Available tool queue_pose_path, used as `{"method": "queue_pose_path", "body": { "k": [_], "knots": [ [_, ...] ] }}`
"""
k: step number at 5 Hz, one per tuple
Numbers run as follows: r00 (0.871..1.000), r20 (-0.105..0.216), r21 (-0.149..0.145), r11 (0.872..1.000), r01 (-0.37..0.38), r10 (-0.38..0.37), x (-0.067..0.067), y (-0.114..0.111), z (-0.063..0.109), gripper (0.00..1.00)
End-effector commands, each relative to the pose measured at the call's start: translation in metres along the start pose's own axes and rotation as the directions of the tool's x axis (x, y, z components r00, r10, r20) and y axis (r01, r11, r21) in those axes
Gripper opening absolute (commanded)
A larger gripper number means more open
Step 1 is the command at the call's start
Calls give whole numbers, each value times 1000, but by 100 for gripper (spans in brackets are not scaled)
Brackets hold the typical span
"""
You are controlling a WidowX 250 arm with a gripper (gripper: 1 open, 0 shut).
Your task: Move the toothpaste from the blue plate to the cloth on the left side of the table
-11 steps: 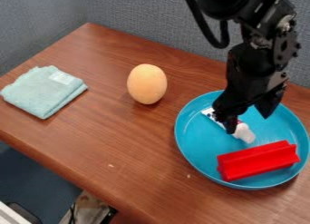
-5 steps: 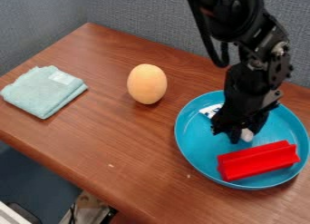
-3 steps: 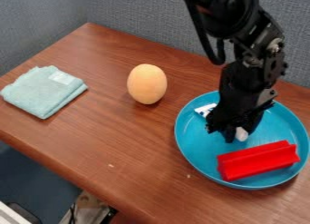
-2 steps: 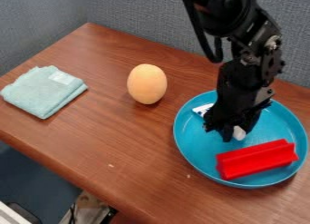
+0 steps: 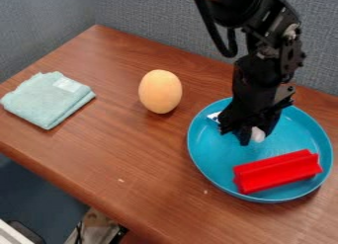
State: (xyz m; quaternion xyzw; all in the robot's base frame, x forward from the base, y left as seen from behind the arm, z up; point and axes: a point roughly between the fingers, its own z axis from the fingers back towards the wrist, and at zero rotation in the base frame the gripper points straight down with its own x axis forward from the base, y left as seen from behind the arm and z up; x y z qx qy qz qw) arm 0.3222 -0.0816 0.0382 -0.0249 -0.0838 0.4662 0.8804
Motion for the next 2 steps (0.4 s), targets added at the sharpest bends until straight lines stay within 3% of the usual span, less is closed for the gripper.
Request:
{"method": "queue_pose_path", "body": {
  "k": [1,2],
  "knots": [
    [999,31,-83,996,-20,22,14,-12,29,0],
    [999,28,-87,996,-16,19,15,-11,33,0]
  ]
}}
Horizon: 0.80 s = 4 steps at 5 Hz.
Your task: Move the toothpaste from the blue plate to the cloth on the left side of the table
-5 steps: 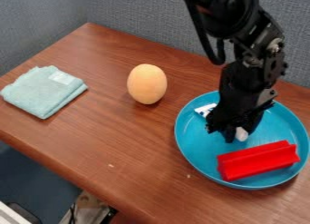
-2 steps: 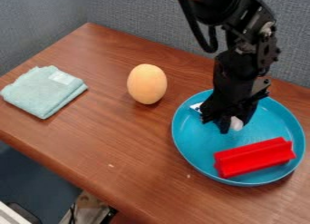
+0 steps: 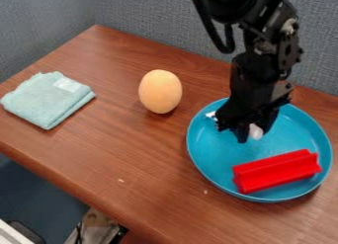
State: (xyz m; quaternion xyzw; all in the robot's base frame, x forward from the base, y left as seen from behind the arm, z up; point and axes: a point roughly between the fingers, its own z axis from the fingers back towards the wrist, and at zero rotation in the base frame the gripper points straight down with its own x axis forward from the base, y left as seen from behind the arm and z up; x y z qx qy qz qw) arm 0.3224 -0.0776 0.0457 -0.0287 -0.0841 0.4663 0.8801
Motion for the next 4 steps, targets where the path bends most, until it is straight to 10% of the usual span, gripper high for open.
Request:
{"method": "queue_pose_path", "body": {
  "k": [1,4],
  "knots": [
    [999,31,-79,997,-13,16,12,-12,29,0],
    [1000,18,-91,996,-5,6,16,-10,41,0]
  ]
}}
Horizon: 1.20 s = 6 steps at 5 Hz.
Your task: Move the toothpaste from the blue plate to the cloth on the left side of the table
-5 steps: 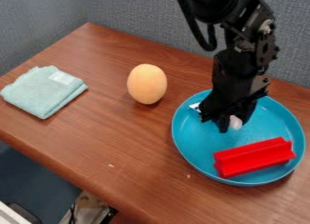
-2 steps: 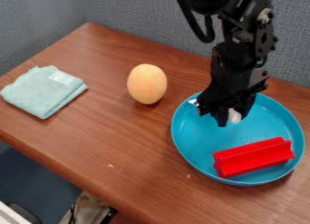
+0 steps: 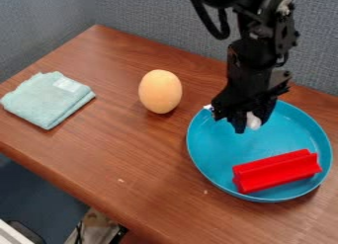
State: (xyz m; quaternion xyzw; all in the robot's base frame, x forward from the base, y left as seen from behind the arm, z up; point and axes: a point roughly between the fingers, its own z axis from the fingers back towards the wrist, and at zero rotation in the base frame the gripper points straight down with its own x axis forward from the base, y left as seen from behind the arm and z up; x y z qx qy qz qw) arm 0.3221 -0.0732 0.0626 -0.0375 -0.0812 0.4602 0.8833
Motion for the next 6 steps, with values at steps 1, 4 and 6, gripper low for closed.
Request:
{"method": "queue_pose_path", "body": {
  "k": [1,4,6],
  "knots": [
    [1000,22,-88,996,-20,22,14,-9,36,0],
    [990,-15,-135,981,-138,137,67,23,95,0],
    [963,40,-124,958,-258,265,130,75,93,0]
  ]
}}
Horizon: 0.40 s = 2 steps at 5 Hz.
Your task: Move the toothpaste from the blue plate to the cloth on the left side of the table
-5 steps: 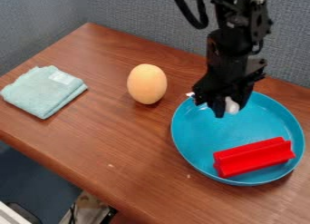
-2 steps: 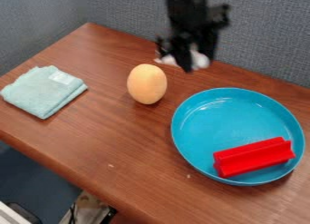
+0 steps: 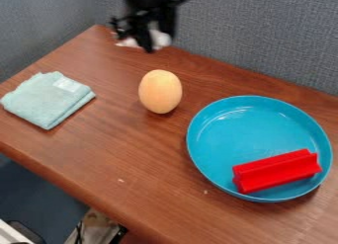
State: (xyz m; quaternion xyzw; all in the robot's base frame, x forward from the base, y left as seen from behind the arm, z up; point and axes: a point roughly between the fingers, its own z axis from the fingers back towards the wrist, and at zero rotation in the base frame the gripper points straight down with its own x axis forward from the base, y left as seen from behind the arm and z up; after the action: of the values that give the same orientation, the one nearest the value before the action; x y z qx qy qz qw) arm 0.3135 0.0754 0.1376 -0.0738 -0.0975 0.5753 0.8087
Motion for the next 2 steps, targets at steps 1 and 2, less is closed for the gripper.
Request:
{"method": "queue_pose_path", "body": {
  "k": [1,2],
  "knots": [
    [998,64,-46,999,-22,25,32,7,11,0],
    [995,86,-25,998,-53,55,53,25,1,0]
  ]
}}
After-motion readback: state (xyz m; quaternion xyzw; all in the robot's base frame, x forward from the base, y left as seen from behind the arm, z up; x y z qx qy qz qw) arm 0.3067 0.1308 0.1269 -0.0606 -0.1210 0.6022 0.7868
